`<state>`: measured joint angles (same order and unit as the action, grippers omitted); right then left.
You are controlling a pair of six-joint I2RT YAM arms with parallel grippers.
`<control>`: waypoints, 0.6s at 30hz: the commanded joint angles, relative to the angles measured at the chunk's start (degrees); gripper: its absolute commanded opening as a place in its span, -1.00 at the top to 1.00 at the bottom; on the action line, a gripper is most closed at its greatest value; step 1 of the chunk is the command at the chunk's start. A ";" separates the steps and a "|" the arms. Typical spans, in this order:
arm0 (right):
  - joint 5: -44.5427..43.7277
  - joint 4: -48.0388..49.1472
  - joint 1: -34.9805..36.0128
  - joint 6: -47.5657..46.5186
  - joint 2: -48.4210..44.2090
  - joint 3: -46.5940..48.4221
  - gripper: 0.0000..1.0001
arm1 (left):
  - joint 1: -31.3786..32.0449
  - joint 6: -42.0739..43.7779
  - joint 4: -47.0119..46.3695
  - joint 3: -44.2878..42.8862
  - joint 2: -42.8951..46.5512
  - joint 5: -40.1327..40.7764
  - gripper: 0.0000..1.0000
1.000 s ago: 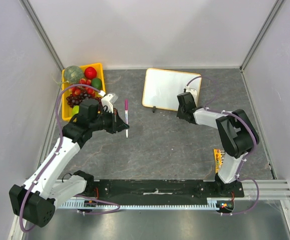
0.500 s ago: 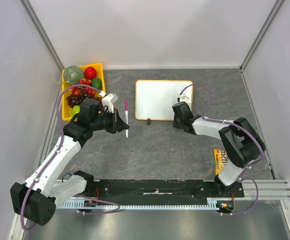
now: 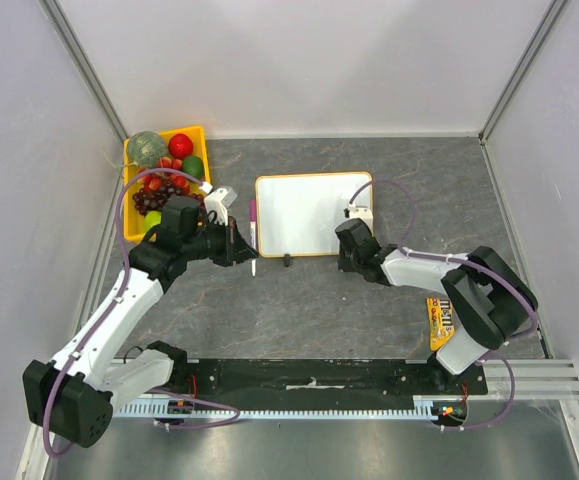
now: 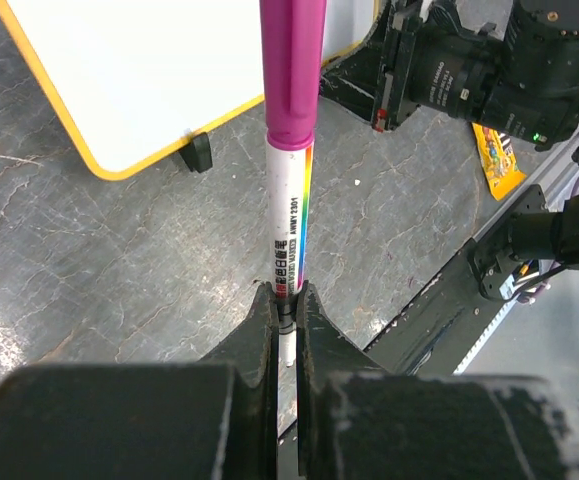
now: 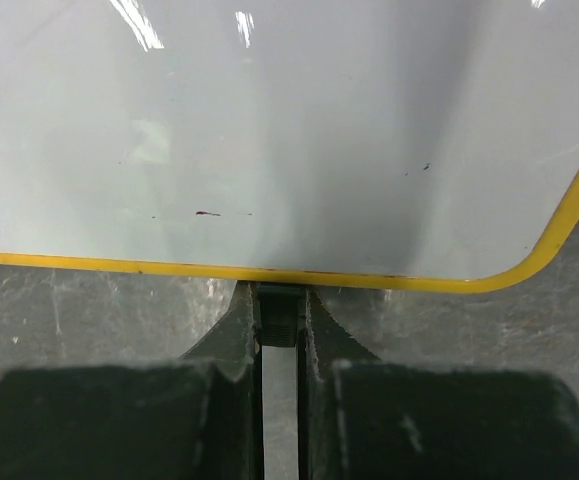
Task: Write a sentence on the whiteboard
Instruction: Move the whiteboard to the corner of the board.
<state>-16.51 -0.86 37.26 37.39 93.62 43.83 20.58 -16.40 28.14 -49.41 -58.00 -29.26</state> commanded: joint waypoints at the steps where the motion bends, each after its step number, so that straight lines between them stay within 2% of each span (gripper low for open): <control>1: 7.64 -13.99 2.73 4.09 1.92 -7.35 1.00 | -0.36 0.41 -2.04 -0.16 -0.54 -1.95 0.96; 16: 4.74 -16.36 7.04 8.23 -0.02 -10.44 1.00 | -0.63 0.41 -2.04 -0.16 -0.98 -1.86 0.96; 18: 3.08 -17.94 7.48 8.14 -0.55 -9.39 0.93 | -0.71 0.41 -2.04 -0.16 -0.89 -2.03 0.96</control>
<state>-17.93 0.14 42.81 42.92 89.25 38.11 20.32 -16.40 28.14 -49.41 -59.00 -30.22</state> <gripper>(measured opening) 0.108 0.050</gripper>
